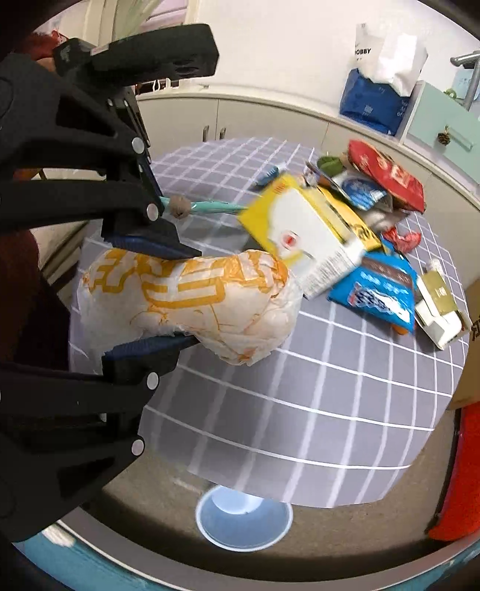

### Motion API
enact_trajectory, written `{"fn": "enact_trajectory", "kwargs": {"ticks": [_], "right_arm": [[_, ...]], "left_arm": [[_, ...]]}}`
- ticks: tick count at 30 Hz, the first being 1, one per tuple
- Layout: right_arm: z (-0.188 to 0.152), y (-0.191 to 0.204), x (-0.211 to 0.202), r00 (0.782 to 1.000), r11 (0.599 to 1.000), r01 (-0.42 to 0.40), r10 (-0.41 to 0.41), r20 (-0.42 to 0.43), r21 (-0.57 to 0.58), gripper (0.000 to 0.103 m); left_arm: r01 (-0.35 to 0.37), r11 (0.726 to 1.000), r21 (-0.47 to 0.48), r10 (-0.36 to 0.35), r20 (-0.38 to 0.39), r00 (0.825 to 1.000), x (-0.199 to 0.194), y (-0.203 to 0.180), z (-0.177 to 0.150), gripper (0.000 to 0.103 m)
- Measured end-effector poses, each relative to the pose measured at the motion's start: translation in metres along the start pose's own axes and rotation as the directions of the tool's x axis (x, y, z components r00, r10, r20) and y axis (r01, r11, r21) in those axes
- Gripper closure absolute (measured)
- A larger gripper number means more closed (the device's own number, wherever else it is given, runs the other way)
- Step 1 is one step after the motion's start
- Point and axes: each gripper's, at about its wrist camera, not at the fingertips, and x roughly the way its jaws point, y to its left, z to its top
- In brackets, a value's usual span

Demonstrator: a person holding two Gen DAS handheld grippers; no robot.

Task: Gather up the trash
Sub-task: 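Carry both items over the blue bucket and open both tools to drop them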

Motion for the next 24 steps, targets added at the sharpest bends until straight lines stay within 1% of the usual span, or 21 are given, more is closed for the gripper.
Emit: {"fn": "enact_trajectory", "kwargs": {"ticks": [2, 3, 5, 8, 9, 11, 13, 14, 17, 18, 19, 20, 21, 24], "right_arm": [[-0.01, 0.005, -0.001, 1.0, 1.0, -0.006, 0.006, 0.009, 0.003, 0.065], [-0.017, 0.006, -0.003, 1.0, 1.0, -0.014, 0.013, 0.016, 0.014, 0.065], [-0.025, 0.013, -0.004, 0.999, 0.999, -0.022, 0.021, 0.031, 0.033, 0.065], [-0.036, 0.013, -0.014, 0.998, 0.998, -0.029, 0.026, 0.055, 0.056, 0.065], [-0.039, 0.009, -0.019, 0.998, 0.997, -0.027, 0.023, 0.065, 0.065, 0.065], [-0.044, -0.002, -0.032, 0.996, 0.995, -0.026, 0.018, 0.087, 0.092, 0.065], [-0.049, -0.023, -0.049, 0.992, 0.991, -0.023, 0.007, 0.123, 0.134, 0.065], [-0.05, -0.033, -0.056, 0.99, 0.988, -0.021, -0.001, 0.138, 0.155, 0.065], [-0.054, -0.074, -0.081, 0.982, 0.973, -0.001, -0.043, 0.183, 0.231, 0.065], [-0.054, -0.094, -0.09, 0.978, 0.965, 0.013, -0.067, 0.197, 0.263, 0.065], [-0.054, -0.108, -0.096, 0.976, 0.959, 0.021, -0.081, 0.203, 0.284, 0.065], [-0.054, -0.128, -0.103, 0.973, 0.949, 0.032, -0.101, 0.209, 0.313, 0.065], [-0.053, -0.149, -0.108, 0.971, 0.939, 0.042, -0.12, 0.209, 0.341, 0.065], [-0.047, -0.202, -0.117, 0.967, 0.914, 0.072, -0.162, 0.198, 0.4, 0.065]], "left_arm": [[-0.008, 1.0, 0.003, 0.008, 0.006, 1.0, -0.005, -0.003, -0.012, 0.093], [-0.009, 1.0, -0.002, 0.009, 0.007, 1.0, -0.006, 0.006, -0.014, 0.093], [-0.019, 1.0, -0.004, 0.019, 0.018, 1.0, -0.009, 0.007, -0.016, 0.093], [-0.022, 0.999, 0.05, 0.019, 0.06, 0.998, -0.025, 0.002, -0.037, 0.093], [-0.014, 0.997, 0.078, 0.008, 0.074, 0.997, -0.028, -0.011, -0.04, 0.093], [0.01, 0.992, 0.123, -0.019, 0.074, 0.997, -0.034, -0.023, -0.045, 0.093], [0.033, 0.981, 0.194, -0.047, 0.07, 0.996, -0.033, -0.051, -0.044, 0.093], [0.038, 0.975, 0.217, -0.053, 0.065, 0.996, -0.033, -0.059, -0.045, 0.093], [0.064, 0.949, 0.309, -0.08, 0.039, 0.996, -0.024, -0.104, -0.038, 0.093], [0.077, 0.935, 0.345, -0.091, 0.026, 0.996, -0.017, -0.125, -0.033, 0.093], [0.09, 0.924, 0.372, -0.103, 0.015, 0.995, -0.011, -0.144, -0.03, 0.093], [0.1, 0.915, 0.39, -0.112, 0.007, 0.994, -0.005, -0.157, -0.028, 0.093], [0.117, 0.902, 0.416, -0.124, -0.011, 0.992, 0.003, -0.179, -0.026, 0.093], [0.138, 0.88, 0.455, -0.126, -0.057, 0.99, 0.033, -0.229, -0.017, 0.093]]}}
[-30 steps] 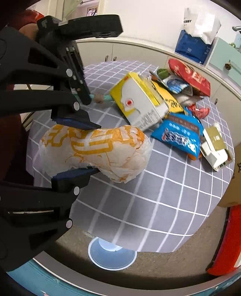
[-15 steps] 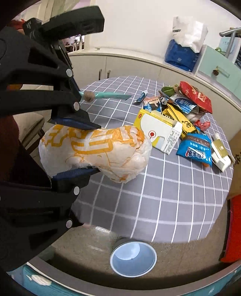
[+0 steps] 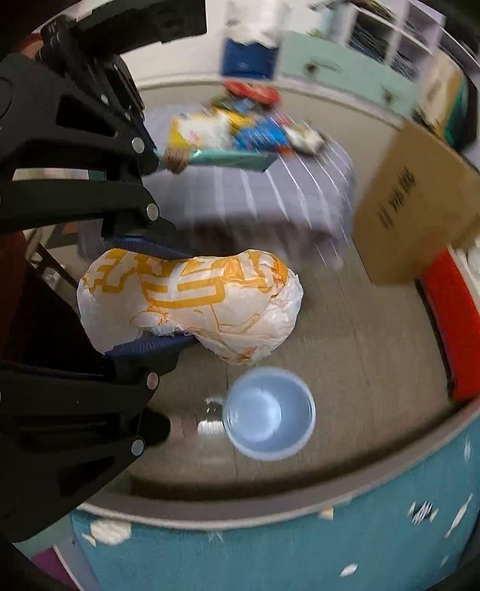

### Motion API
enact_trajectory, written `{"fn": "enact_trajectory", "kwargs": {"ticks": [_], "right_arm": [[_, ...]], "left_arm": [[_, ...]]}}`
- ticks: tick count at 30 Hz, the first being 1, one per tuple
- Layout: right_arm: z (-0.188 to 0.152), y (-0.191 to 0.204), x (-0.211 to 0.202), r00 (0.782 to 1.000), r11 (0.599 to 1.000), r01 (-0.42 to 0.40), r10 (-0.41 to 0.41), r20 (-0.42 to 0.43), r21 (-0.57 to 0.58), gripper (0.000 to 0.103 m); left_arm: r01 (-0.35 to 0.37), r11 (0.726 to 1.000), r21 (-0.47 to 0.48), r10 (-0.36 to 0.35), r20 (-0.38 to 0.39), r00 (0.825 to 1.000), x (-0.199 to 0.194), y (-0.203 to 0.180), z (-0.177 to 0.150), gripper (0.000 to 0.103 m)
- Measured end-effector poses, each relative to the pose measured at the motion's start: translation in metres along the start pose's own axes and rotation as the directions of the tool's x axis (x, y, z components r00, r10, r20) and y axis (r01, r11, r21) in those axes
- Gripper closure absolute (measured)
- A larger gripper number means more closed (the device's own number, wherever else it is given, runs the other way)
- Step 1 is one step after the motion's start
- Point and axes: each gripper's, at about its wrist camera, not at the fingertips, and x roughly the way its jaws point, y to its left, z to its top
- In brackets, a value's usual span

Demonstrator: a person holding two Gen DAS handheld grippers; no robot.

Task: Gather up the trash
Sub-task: 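Carry both items over the blue bucket and open both tools to drop them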

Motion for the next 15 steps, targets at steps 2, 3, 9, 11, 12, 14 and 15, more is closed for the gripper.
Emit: {"fn": "enact_trajectory", "kwargs": {"ticks": [2, 3, 9, 11, 12, 14, 15], "right_arm": [[0.023, -0.034, 0.011, 0.999, 0.999, 0.024, -0.023, -0.023, 0.039, 0.064], [0.03, -0.044, 0.015, 0.999, 0.998, 0.033, -0.031, -0.033, 0.044, 0.064], [0.09, -0.107, 0.076, 0.99, 0.994, 0.096, -0.091, -0.111, 0.044, 0.06], [0.107, -0.122, 0.103, 0.985, 0.993, 0.112, -0.107, -0.138, 0.03, 0.059], [0.111, -0.128, 0.112, 0.983, 0.994, 0.111, -0.107, -0.149, 0.023, 0.057], [0.122, -0.142, 0.139, 0.977, 0.994, 0.108, -0.102, -0.185, 0.024, 0.051], [0.124, -0.146, 0.147, 0.976, 0.994, 0.105, -0.097, -0.195, 0.032, 0.044]], "left_arm": [[0.02, 1.0, 0.015, -0.02, -0.023, 1.0, 0.024, -0.022, 0.019, 0.093], [0.028, 0.999, 0.014, -0.028, -0.046, 0.999, 0.044, -0.033, 0.034, 0.093], [-0.005, 1.0, 0.008, 0.006, -0.176, 0.984, 0.15, -0.069, 0.084, 0.093], [-0.019, 1.0, 0.005, 0.019, -0.209, 0.978, 0.181, -0.071, 0.093, 0.093], [-0.026, 1.0, 0.0, 0.026, -0.23, 0.973, 0.198, -0.071, 0.098, 0.093], [-0.043, 0.999, -0.003, 0.041, -0.26, 0.965, 0.222, -0.069, 0.104, 0.093], [-0.053, 0.999, -0.003, 0.05, -0.276, 0.96, 0.234, -0.068, 0.106, 0.093]]}}
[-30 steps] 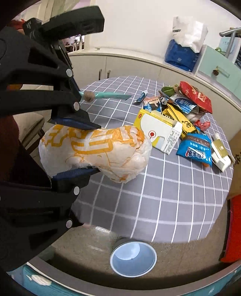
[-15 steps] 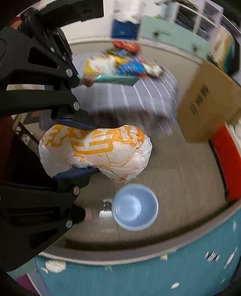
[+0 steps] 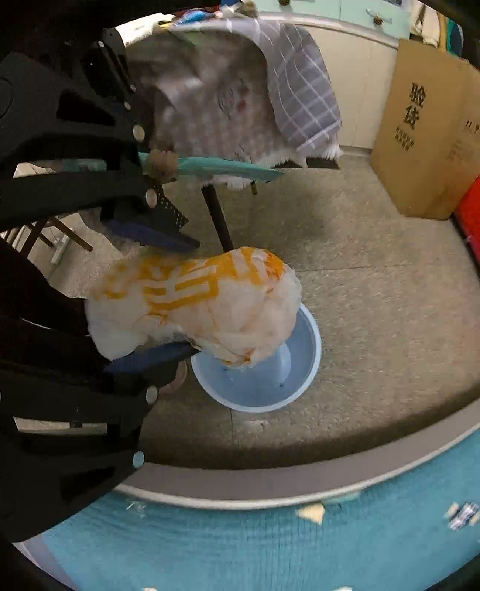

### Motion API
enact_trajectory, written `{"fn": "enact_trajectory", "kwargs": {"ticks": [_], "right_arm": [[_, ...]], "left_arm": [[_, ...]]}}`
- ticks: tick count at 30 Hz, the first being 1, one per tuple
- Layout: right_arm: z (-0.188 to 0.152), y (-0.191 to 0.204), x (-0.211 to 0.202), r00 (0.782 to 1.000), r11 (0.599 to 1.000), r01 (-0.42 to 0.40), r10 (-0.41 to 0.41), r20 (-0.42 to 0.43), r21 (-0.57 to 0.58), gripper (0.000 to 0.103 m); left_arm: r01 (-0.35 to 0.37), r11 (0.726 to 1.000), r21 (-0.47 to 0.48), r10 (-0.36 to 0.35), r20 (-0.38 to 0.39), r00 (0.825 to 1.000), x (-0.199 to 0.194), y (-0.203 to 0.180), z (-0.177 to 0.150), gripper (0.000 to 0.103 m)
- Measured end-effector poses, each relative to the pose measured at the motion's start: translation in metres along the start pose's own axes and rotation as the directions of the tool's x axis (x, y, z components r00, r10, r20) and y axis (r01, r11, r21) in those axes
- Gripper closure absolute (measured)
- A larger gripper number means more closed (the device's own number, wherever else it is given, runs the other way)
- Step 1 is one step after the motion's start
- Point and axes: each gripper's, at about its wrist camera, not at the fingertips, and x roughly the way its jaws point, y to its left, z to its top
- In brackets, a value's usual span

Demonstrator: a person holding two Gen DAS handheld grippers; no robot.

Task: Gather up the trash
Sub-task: 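Carry both items over the blue bucket and open both tools to drop them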

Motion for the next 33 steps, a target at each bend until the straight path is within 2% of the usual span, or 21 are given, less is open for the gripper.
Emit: {"fn": "enact_trajectory", "kwargs": {"ticks": [4, 7, 11, 19, 20, 21, 23, 24, 28, 33], "right_arm": [[0.012, -0.019, 0.025, 1.0, 0.999, 0.006, -0.005, -0.024, 0.033, 0.04], [0.012, -0.027, 0.026, 0.999, 0.999, 0.014, -0.012, -0.037, 0.04, 0.039], [0.01, -0.039, 0.013, 0.999, 0.999, 0.035, -0.034, -0.03, 0.041, 0.037], [0.009, -0.057, -0.025, 0.999, 0.995, 0.032, -0.036, 0.038, 0.099, 0.036], [0.009, -0.059, -0.029, 0.998, 0.994, 0.024, -0.03, 0.046, 0.109, 0.036], [0.009, -0.06, -0.033, 0.998, 0.993, 0.015, -0.022, 0.054, 0.121, 0.036], [0.011, -0.061, -0.042, 0.998, 0.99, 0.0, -0.01, 0.069, 0.141, 0.036], [0.011, -0.061, -0.046, 0.997, 0.99, -0.003, -0.008, 0.074, 0.144, 0.036], [0.012, -0.056, -0.062, 0.997, 0.989, -0.015, 0.003, 0.082, 0.144, 0.036], [0.01, -0.033, -0.086, 0.996, 0.996, -0.035, 0.027, 0.085, 0.088, 0.036]], "left_arm": [[-0.031, 0.999, -0.014, 0.031, -0.051, 0.998, 0.026, 0.01, 0.009, 0.093], [-0.03, 0.999, -0.025, 0.028, -0.087, 0.996, 0.036, 0.013, 0.005, 0.093], [-0.017, 0.999, -0.03, 0.013, -0.126, 0.992, 0.047, 0.005, 0.01, 0.093], [0.003, 1.0, 0.008, -0.002, -0.137, 0.991, 0.047, -0.022, 0.031, 0.092], [0.011, 1.0, 0.009, -0.009, -0.137, 0.991, 0.046, -0.024, 0.033, 0.09], [0.023, 1.0, 0.006, -0.022, -0.133, 0.991, 0.043, -0.025, 0.035, 0.083], [0.029, 1.0, -0.008, -0.029, -0.11, 0.994, 0.036, -0.026, 0.038, 0.034], [0.026, 1.0, -0.012, -0.026, -0.081, 0.996, 0.029, -0.026, 0.039, 0.03], [0.006, 0.999, -0.039, -0.009, -0.063, 0.998, 0.011, -0.023, 0.042, 0.029], [-0.02, 0.997, -0.07, 0.021, 0.02, 1.0, -0.035, -0.008, 0.029, 0.028]]}}
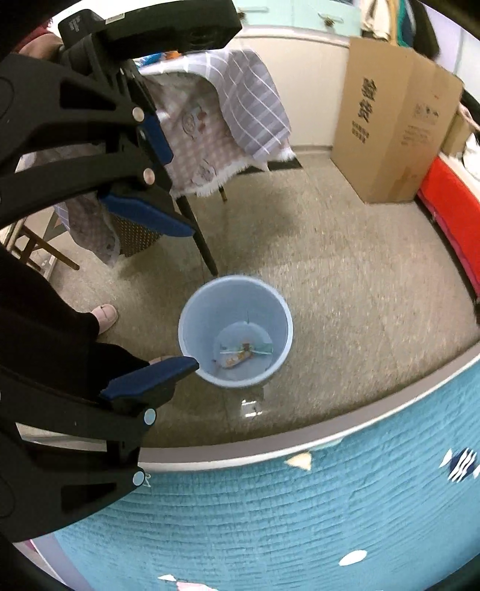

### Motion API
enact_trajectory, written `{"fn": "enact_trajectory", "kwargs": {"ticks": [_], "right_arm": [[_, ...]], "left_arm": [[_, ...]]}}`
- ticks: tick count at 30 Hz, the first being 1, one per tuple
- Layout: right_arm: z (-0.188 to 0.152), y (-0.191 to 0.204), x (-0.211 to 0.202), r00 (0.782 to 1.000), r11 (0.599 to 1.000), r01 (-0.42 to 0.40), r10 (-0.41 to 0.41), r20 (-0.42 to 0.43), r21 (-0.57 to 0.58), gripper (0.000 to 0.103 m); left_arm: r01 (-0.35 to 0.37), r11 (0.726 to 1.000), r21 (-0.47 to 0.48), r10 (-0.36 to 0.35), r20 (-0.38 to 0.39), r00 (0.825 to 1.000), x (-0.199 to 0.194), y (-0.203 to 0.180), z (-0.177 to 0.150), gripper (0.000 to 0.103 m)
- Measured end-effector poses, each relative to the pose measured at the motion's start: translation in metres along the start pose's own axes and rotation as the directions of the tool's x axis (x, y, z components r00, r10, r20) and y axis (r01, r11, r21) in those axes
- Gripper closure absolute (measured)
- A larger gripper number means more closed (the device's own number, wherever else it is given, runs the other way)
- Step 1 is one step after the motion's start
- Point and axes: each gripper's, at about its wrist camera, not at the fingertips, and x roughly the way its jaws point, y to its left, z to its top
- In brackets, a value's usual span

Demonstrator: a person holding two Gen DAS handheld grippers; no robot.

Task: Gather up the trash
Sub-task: 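Carry both items over the blue bucket and open both tools to drop them, then move both tools back over the table toward the wrappers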

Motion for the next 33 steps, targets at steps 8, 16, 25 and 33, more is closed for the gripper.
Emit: {"fn": "enact_trajectory", "kwargs": {"ticks": [8, 16, 25, 33], "right_arm": [[-0.021, 0.095, -0.029, 0.999, 0.974, -0.054, 0.054, -0.004, -0.219, 0.036], [-0.07, 0.207, -0.039, 0.993, 0.901, -0.115, 0.12, -0.015, -0.419, 0.034], [-0.13, 0.313, -0.021, 0.988, 0.855, -0.138, 0.152, -0.014, -0.5, 0.034], [-0.147, 0.355, -0.006, 0.986, 0.892, -0.112, 0.156, 0.066, -0.437, 0.034]], "left_arm": [[-0.009, 0.993, -0.12, 0.028, 0.16, 0.987, -0.087, 0.053, -0.045, 0.026], [-0.041, 0.97, -0.238, 0.117, 0.318, 0.941, -0.173, 0.14, -0.102, 0.025], [-0.042, 0.94, -0.339, 0.177, 0.378, 0.909, -0.238, 0.264, -0.143, 0.025], [-0.065, 0.974, -0.219, 0.149, 0.39, 0.909, -0.251, 0.3, -0.124, 0.025]]}}
